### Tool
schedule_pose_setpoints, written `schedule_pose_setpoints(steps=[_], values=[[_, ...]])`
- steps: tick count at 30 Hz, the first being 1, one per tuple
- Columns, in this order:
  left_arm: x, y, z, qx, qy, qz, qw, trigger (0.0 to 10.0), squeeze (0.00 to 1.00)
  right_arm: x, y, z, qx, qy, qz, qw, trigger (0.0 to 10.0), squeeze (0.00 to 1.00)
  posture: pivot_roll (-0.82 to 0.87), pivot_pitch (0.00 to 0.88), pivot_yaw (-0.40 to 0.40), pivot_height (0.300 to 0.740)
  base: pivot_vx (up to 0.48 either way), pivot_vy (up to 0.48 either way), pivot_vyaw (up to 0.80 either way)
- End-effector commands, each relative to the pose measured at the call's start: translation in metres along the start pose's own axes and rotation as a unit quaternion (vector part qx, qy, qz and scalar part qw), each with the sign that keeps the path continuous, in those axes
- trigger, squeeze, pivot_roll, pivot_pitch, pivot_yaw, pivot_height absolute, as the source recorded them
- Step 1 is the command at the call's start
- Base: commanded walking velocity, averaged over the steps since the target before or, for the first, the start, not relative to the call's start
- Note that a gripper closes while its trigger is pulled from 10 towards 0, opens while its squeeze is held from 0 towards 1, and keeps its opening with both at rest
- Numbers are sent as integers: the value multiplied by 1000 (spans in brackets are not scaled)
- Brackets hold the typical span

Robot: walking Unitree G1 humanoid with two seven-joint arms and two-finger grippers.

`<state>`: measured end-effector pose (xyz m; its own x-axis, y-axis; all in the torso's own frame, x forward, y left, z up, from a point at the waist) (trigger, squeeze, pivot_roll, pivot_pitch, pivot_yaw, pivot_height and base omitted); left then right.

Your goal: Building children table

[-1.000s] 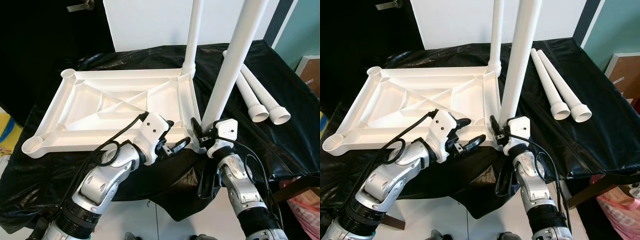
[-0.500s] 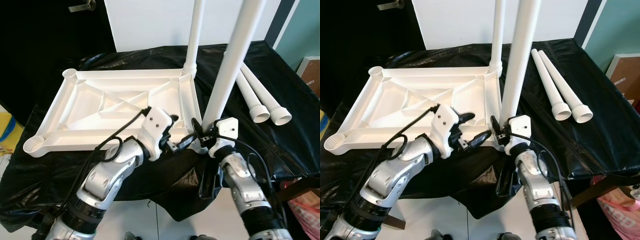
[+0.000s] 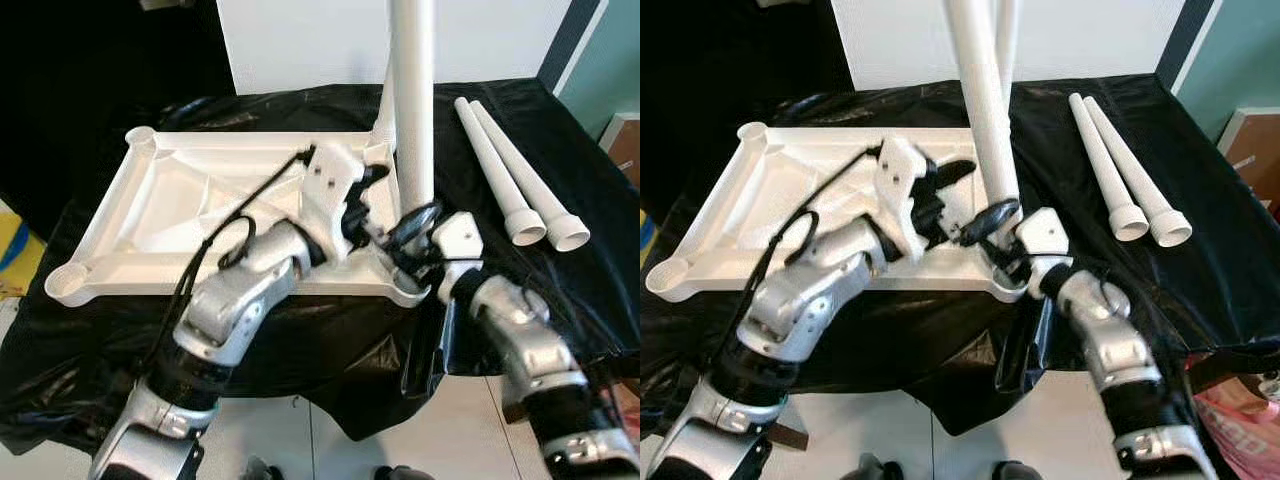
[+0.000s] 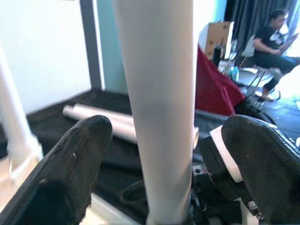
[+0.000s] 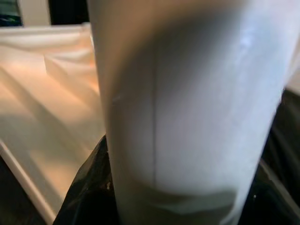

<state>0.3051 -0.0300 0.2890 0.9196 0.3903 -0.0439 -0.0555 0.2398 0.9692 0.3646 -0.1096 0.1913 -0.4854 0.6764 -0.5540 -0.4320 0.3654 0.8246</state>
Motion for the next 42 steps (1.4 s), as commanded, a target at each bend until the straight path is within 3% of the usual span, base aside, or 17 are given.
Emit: schedule_pose_setpoints(steps=[1,6,14,15,16,17,19,20,38,39,42], values=[[-30,-1,-1,19,-142,-4,990,10000,0,2,5,1,-11,24,0,1000,10000,0,-98,79,-21,740,0,0,0],[-41,33,12,-44,-193,-41,979,10000,0,3,23,7,-44,97,-8,994,10000,0,-99,71,-31,740,0,0,0],[-47,48,15,-72,-223,-69,970,10000,0,0,28,10,-46,136,12,990,10000,0,-97,64,-35,740,0,0,0],[-47,51,14,-77,-226,-77,968,5765,0,-1,28,9,-45,141,13,989,10000,0,-94,63,-35,740,0,0,0],[-47,51,14,-77,-226,-77,968,5765,0,-1,28,9,-45,141,13,989,10000,0,-94,63,-35,740,0,0,0],[-47,53,14,-81,-229,-86,966,2863,0,-2,27,9,-44,145,13,988,10000,0,-93,63,-35,740,0,0,0],[-46,54,14,-84,-230,-91,965,2863,0,-2,26,9,-44,147,12,988,10000,0,-93,63,-35,740,0,0,0],[-46,55,14,-85,-231,-95,965,0,0,-3,26,9,-43,148,11,988,10000,0,-93,63,-35,740,0,0,0],[-47,50,15,-58,-233,-65,969,0,0,-5,19,8,-20,155,29,987,10000,0,-93,68,-30,740,0,0,0],[-47,49,16,-54,-226,-58,971,10000,0,-7,19,10,-20,146,36,988,10000,1000,-93,69,-31,740,0,0,0],[-46,49,18,-49,-216,-47,974,10000,0,-10,20,12,-23,133,45,990,10000,1000,-92,69,-31,740,0,0,0]])
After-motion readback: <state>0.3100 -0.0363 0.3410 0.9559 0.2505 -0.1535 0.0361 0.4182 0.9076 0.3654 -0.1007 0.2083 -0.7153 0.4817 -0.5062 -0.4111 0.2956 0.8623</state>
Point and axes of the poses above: a point about 5 cm out from each wrist's last joint towards the gripper, its own z axis pointing out of the wrist towards the gripper, its own y axis along the axis of the wrist's last joint, x = y × z, the point moved 6 cm from there along z, pointing out of the wrist towards the gripper, and after that the axes turned 13 degrees about -z, right-handed, at the moved point
